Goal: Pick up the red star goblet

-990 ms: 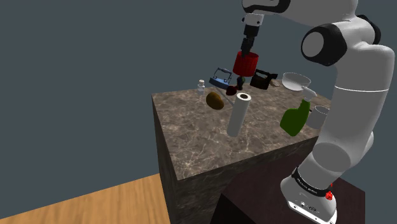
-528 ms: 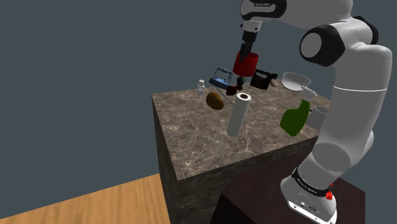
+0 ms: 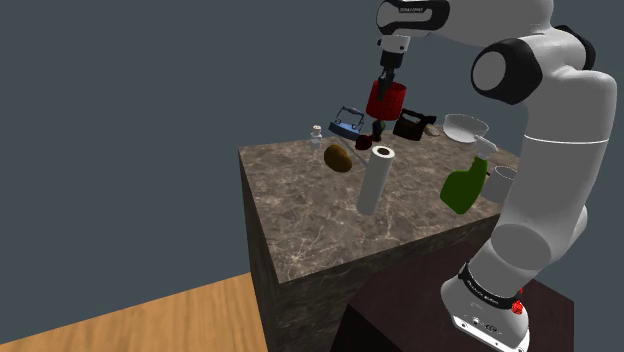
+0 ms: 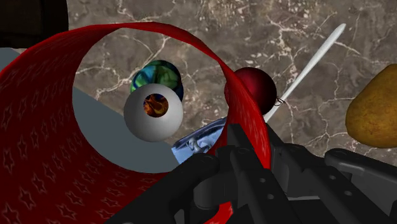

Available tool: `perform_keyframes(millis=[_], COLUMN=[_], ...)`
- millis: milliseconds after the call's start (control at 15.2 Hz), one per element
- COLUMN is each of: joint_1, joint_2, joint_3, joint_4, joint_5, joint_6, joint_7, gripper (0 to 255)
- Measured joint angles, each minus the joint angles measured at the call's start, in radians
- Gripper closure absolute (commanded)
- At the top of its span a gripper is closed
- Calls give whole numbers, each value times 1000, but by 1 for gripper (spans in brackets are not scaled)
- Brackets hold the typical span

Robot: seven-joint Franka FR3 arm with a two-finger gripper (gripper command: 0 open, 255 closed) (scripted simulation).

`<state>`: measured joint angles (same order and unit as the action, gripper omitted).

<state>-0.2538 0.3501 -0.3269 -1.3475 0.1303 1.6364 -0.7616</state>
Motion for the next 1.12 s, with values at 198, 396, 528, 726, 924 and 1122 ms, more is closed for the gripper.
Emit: perform_keyframes(millis=[198,396,528,726,924,1122], joint_1=[0,0,-5,-11,-19,-27], joint_2=[0,-1,9,20,36,54], joint_3=[0,0,-1,-1,-1,-1], joint_4=[0,14,52,107,172,238], joint_5=[0,-1,2,6,11,16], joint_6=[0,-15,-44,-88,-137,-186], joint_7=[0,2,1,2,2,4], gripper=[255,255,255,255,255,255])
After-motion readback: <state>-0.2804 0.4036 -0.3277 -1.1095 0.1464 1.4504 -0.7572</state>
